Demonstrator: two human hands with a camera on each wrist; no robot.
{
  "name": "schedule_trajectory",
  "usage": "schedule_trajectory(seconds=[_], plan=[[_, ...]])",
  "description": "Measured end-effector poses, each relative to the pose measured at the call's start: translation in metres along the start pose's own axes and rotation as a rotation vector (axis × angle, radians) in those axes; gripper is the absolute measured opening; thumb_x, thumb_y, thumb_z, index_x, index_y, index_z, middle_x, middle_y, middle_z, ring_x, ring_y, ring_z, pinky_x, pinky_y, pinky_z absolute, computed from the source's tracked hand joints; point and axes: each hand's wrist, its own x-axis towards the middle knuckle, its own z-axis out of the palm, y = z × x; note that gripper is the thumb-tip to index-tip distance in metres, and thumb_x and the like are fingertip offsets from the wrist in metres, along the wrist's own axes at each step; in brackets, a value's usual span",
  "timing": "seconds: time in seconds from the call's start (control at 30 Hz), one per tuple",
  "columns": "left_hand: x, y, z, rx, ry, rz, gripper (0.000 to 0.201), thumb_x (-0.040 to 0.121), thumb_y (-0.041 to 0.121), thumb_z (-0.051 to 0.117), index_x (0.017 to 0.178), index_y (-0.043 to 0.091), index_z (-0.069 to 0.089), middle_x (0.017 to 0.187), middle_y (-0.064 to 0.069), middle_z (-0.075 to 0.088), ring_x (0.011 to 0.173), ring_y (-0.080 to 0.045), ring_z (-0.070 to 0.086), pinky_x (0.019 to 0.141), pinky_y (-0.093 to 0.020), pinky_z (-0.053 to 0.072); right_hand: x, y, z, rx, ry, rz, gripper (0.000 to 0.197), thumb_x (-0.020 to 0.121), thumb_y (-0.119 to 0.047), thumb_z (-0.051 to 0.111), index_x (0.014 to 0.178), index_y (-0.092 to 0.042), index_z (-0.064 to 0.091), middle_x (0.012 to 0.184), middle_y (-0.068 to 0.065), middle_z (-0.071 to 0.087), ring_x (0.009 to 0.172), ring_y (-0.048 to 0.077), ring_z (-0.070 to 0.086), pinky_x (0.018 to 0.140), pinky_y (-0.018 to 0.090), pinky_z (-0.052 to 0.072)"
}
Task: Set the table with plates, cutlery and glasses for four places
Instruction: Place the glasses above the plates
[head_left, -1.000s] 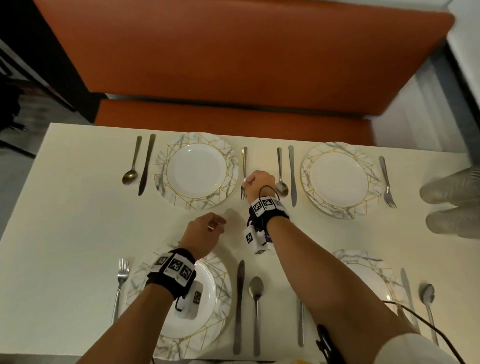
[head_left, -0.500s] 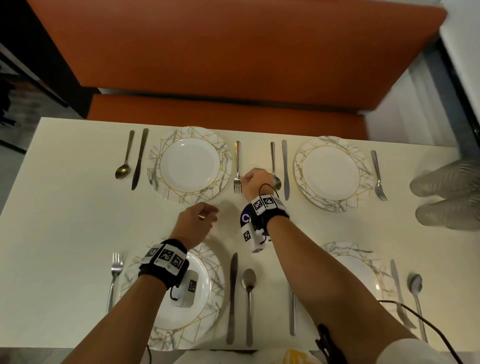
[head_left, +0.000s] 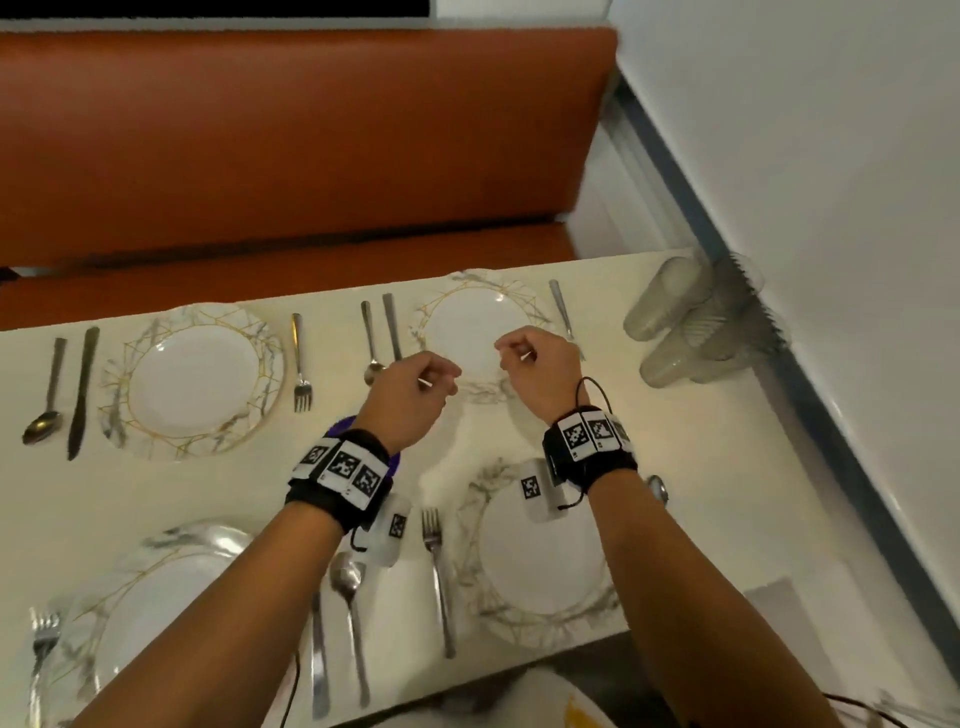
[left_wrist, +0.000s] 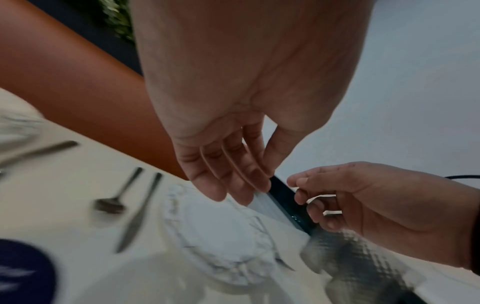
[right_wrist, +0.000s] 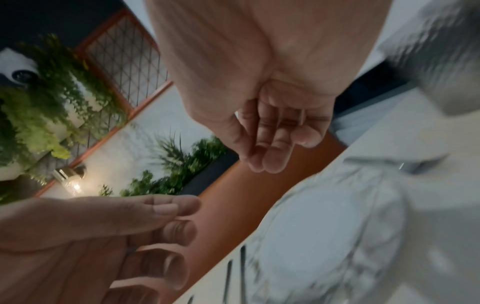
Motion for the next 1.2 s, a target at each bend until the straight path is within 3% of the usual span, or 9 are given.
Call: schedule_trajectory(seconds=[0.1, 0.17, 0.27, 0.37, 0.5, 0.67, 0.83, 1.07, 1.2], plan=[[0.016, 0.047, 0.057, 0.060, -0.053, 0.085, 0.017, 0.101, 0.018, 0.058, 0.107, 0.025, 0.072, 0.094, 0.008, 0.074, 0.081, -0.006, 0.069, 0.072, -0.020, 0.053, 0.004, 0.033, -0.070, -0.028, 0.067, 0.014, 0.012, 0.090, -0.013, 0.066, 0.093, -0.019, 0.077, 0.076, -0.012, 0.068, 0.062, -0.001, 0.060, 0.062, 0.006, 0.044], [0.026, 0.077, 0.095, 0.114, -0.069, 0.146, 0.016, 0.100, 0.020, 0.060, 0.107, 0.025, 0.073, 0.098, 0.010, 0.072, 0.085, -0.005, 0.067, 0.073, -0.018, 0.051, 0.007, 0.054, -0.114, -0.061, 0.094, 0.014, 0.012, 0.090, -0.013, 0.066, 0.093, -0.018, 0.076, 0.076, -0.014, 0.066, 0.061, -0.001, 0.057, 0.061, 0.005, 0.042], [0.043, 0.118, 0.151, 0.206, -0.069, 0.250, 0.014, 0.099, 0.020, 0.062, 0.108, 0.024, 0.073, 0.102, 0.009, 0.069, 0.085, -0.006, 0.063, 0.078, -0.018, 0.051, 0.015, 0.085, -0.171, -0.145, 0.137, -0.013, 0.014, 0.089, -0.010, 0.065, 0.094, -0.015, 0.076, 0.084, -0.006, 0.070, 0.069, 0.004, 0.059, 0.067, 0.005, 0.042], [0.063, 0.147, 0.205, 0.321, -0.087, 0.329, 0.019, 0.095, 0.022, 0.067, 0.114, 0.021, 0.070, 0.112, 0.001, 0.062, 0.097, -0.016, 0.062, 0.090, -0.031, 0.052, 0.024, 0.115, -0.219, -0.259, 0.147, -0.019, 0.021, 0.084, -0.015, 0.063, 0.101, -0.018, 0.074, 0.100, -0.001, 0.070, 0.089, 0.015, 0.061, 0.085, 0.030, 0.053], [0.084, 0.169, 0.257, 0.605, -0.075, 0.426, 0.054, 0.084, 0.031, 0.077, 0.135, 0.023, 0.060, 0.134, -0.008, 0.051, 0.122, -0.027, 0.048, 0.100, -0.043, 0.047, 0.038, 0.142, -0.262, -0.563, 0.053, 0.080, 0.053, 0.075, -0.023, 0.068, 0.127, -0.019, 0.057, 0.128, 0.011, 0.054, 0.115, 0.033, 0.046, 0.096, 0.045, 0.045], [0.089, 0.175, 0.295, 0.882, -0.021, 0.447, 0.073, 0.078, 0.037, 0.077, 0.145, 0.029, 0.049, 0.152, -0.012, 0.041, 0.136, -0.035, 0.040, 0.104, -0.050, 0.044, 0.044, 0.167, -0.272, -0.604, -0.089, 0.161, 0.084, 0.079, -0.041, 0.070, 0.149, -0.017, 0.030, 0.151, 0.014, 0.039, 0.133, 0.037, 0.038, 0.107, 0.052, 0.041], [0.095, 0.174, 0.308, 1.069, -0.076, 0.471, 0.089, 0.077, 0.041, 0.079, 0.155, 0.032, 0.037, 0.165, -0.009, 0.028, 0.147, -0.038, 0.027, 0.112, -0.053, 0.036, 0.027, 0.179, -0.271, -0.523, -0.094, 0.144, 0.080, 0.083, -0.026, 0.073, 0.150, -0.012, 0.032, 0.150, 0.014, 0.040, 0.135, 0.034, 0.037, 0.110, 0.048, 0.038], [0.098, 0.173, 0.311, 1.149, -0.091, 0.611, 0.082, 0.074, 0.012, 0.075, 0.150, 0.025, 0.047, 0.152, -0.003, 0.051, 0.137, -0.034, 0.041, 0.107, -0.048, 0.036, 0.007, 0.187, -0.279, -0.486, -0.115, 0.194, 0.089, 0.074, -0.031, 0.079, 0.148, -0.017, 0.032, 0.148, 0.011, 0.037, 0.130, 0.034, 0.039, 0.107, 0.049, 0.041], [0.092, 0.168, 0.309, 1.091, -0.058, 0.619, 0.082, 0.070, 0.025, 0.082, 0.145, 0.019, 0.051, 0.146, -0.005, 0.054, 0.137, -0.032, 0.042, 0.113, -0.047, 0.033, 0.004, 0.187, -0.280, -0.477, -0.135, 0.240, 0.092, 0.071, -0.036, 0.081, 0.148, -0.019, 0.032, 0.144, 0.010, 0.034, 0.127, 0.035, 0.042, 0.104, 0.051, 0.045]])
